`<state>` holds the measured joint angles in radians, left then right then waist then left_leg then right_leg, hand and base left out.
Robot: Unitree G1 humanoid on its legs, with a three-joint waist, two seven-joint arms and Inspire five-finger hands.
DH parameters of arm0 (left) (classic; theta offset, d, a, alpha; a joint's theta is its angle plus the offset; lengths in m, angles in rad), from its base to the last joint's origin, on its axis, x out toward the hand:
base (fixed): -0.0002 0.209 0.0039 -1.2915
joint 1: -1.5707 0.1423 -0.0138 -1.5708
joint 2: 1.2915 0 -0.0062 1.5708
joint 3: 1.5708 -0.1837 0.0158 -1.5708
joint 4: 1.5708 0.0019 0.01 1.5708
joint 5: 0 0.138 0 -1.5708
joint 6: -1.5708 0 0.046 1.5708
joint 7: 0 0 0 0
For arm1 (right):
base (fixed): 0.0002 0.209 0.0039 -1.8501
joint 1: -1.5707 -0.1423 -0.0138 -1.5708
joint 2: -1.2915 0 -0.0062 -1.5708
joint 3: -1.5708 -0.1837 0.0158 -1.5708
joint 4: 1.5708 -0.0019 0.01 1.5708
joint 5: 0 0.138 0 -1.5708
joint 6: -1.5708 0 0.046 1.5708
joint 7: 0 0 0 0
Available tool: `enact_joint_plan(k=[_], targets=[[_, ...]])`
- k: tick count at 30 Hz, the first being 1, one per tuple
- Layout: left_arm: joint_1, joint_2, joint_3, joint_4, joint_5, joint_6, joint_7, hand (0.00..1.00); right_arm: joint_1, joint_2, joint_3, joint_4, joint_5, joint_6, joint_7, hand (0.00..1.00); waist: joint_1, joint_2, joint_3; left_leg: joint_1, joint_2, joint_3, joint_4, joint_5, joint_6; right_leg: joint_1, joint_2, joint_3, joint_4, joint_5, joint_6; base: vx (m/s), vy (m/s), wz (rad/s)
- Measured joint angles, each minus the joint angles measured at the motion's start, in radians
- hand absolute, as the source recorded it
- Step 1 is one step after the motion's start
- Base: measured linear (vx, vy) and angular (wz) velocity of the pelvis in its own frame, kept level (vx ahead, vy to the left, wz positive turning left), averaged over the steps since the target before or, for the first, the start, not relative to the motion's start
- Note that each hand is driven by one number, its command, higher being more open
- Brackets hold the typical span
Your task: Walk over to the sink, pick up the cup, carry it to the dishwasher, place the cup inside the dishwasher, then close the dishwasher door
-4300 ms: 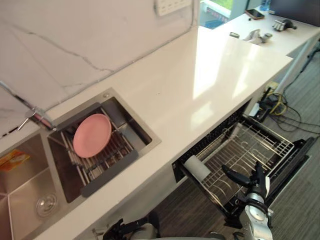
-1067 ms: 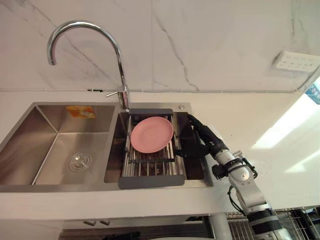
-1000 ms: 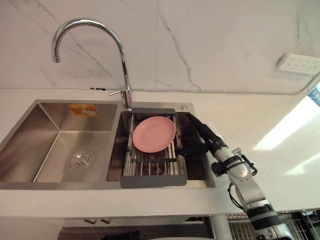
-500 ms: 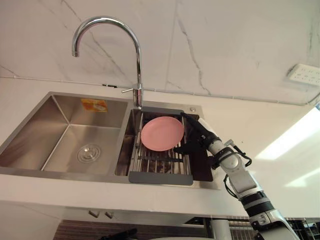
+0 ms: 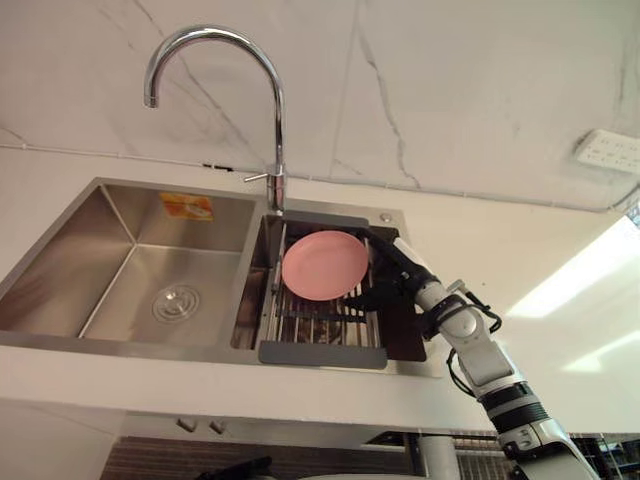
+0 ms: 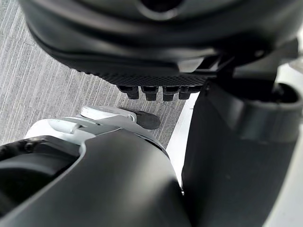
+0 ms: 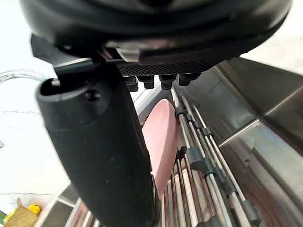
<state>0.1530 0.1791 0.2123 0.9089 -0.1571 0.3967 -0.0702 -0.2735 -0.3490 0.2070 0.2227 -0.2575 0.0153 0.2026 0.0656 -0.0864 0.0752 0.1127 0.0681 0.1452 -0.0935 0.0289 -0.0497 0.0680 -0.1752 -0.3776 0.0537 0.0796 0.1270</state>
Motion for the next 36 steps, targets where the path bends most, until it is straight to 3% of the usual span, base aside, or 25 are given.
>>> enact_joint_plan(k=[14, 26, 36], targets=[[0.000, -0.004, -0.002, -0.010, 0.000, 0.012, 0.000, 1.00, 0.000, -0.034, 0.019, 0.000, -0.131, 0.000, -0.015, 1.00, 0.002, 0.018, 0.012, 0.000, -0.001, -0.009, 0.000, 0.002, 0.006, -0.008, -0.006, -0.016, 0.025, 0.009, -0.009, 0.00, 0.001, 0.01], [-0.005, -0.006, -0.003, -0.007, 0.000, 0.009, -0.002, 1.00, 0.000, -0.038, 0.067, 0.049, -0.328, -0.022, -0.240, 1.00, 0.002, 0.024, 0.016, -0.016, -0.020, -0.026, 0.000, 0.012, 0.017, -0.010, -0.018, -0.045, 0.017, 0.008, -0.011, 0.00, -0.002, 0.04], [-0.008, -0.006, -0.003, -0.003, 0.001, -0.003, -0.018, 1.00, -0.022, -0.021, 0.107, 0.126, -0.374, -0.029, -0.329, 1.00, 0.018, 0.023, 0.016, -0.025, -0.028, -0.058, 0.000, 0.016, 0.024, 0.004, -0.024, -0.074, 0.008, 0.007, -0.012, -0.01, -0.001, 0.08]])
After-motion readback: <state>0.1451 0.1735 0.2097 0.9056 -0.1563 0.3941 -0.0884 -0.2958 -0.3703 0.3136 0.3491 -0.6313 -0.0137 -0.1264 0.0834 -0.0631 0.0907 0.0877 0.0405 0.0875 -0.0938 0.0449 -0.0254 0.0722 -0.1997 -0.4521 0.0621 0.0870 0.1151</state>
